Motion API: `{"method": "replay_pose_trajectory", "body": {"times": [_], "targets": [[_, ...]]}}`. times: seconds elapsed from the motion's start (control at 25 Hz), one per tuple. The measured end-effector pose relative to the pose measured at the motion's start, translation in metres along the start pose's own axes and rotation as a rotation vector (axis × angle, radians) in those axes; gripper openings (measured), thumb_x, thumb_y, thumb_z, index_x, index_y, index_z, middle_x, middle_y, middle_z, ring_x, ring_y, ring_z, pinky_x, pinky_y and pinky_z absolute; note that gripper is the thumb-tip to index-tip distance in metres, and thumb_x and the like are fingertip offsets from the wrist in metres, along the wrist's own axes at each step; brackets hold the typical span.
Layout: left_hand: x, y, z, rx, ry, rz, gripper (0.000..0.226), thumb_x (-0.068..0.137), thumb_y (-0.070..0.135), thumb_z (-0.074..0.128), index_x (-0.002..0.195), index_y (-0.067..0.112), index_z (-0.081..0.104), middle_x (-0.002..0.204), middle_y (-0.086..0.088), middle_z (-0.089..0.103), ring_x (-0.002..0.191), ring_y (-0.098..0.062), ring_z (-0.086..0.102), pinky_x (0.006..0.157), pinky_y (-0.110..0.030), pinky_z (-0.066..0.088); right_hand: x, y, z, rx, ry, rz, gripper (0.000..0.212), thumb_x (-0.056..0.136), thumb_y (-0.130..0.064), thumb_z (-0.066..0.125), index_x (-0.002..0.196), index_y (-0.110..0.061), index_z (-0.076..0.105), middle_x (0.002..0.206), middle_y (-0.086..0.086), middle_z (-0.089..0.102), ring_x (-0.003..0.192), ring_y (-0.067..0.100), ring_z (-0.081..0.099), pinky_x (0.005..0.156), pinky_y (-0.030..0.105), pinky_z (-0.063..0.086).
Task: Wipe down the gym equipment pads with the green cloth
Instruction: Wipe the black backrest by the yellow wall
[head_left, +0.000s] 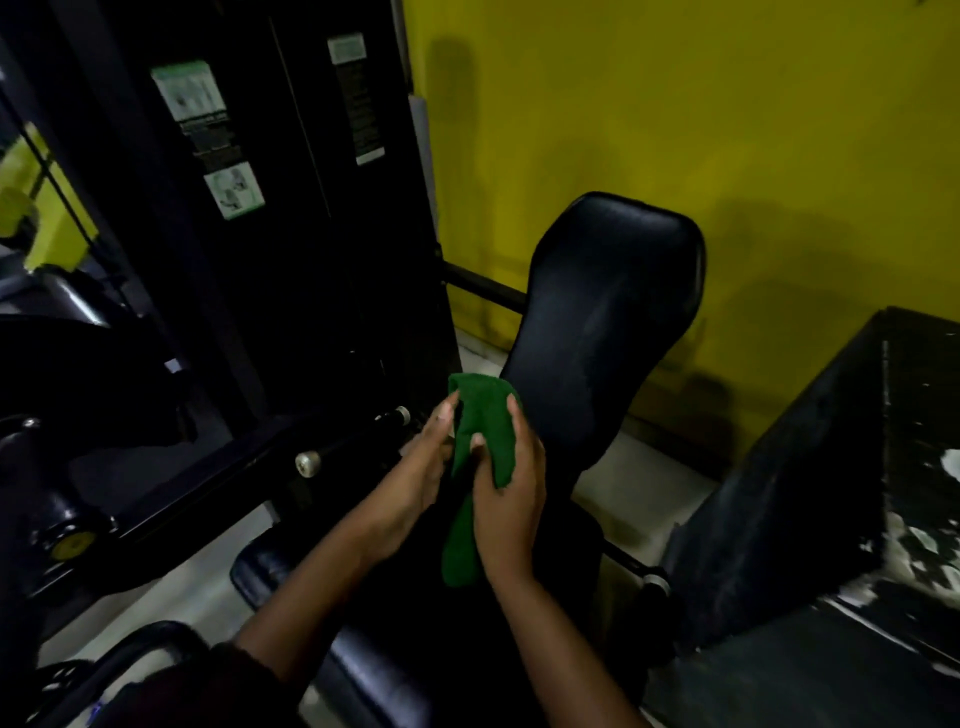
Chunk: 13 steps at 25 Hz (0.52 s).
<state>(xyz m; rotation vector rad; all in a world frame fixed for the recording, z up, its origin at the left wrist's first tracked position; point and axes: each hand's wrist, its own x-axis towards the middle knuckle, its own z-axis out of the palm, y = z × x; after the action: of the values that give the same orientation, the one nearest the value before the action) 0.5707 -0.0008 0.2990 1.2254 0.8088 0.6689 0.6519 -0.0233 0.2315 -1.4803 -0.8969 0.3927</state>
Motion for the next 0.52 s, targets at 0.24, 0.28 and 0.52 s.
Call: {"method": "replay_pose_trajectory", "body": {"times": [0.24,0.28,0.52], "targets": [[0.020,0.012,-0.040,0.492,0.197,0.159,0.025,0.084,0.040,0.051,0.108,0.043,0.058,0.115,0.006,0.065,0.105,-0.007,0.062,0.093,-0.028,0.048,0.037,0.021,-0.030,0.140,0.138,0.090,0.038,0.092,-0.016,0.054,0.125,-0.034,0.048,0.122,-0.021,0.048,0.114,-0.004,0.046,0.096,0.007,0.037],[0.027,0.012,-0.051,0.472,0.185,0.159,0.032,0.082,0.043,0.050,0.112,0.040,0.058,0.119,0.008,0.064,0.111,-0.004,0.058,0.097,-0.028,0.045,0.049,0.024,-0.039,0.110,0.184,0.044,0.038,0.092,-0.016,0.054,0.125,-0.034,0.048,0.121,-0.020,0.049,0.114,-0.001,0.047,0.095,0.004,0.036],[0.144,-0.012,-0.075,0.248,0.249,0.165,0.036,0.095,0.022,0.043,0.131,0.020,0.047,0.130,0.001,0.052,0.115,-0.006,0.049,0.102,-0.028,0.037,0.154,0.018,-0.078,-0.284,0.176,-0.258,0.037,0.092,-0.015,0.055,0.128,-0.023,0.051,0.122,0.000,0.051,0.112,-0.003,0.044,0.093,-0.003,0.030]]}}
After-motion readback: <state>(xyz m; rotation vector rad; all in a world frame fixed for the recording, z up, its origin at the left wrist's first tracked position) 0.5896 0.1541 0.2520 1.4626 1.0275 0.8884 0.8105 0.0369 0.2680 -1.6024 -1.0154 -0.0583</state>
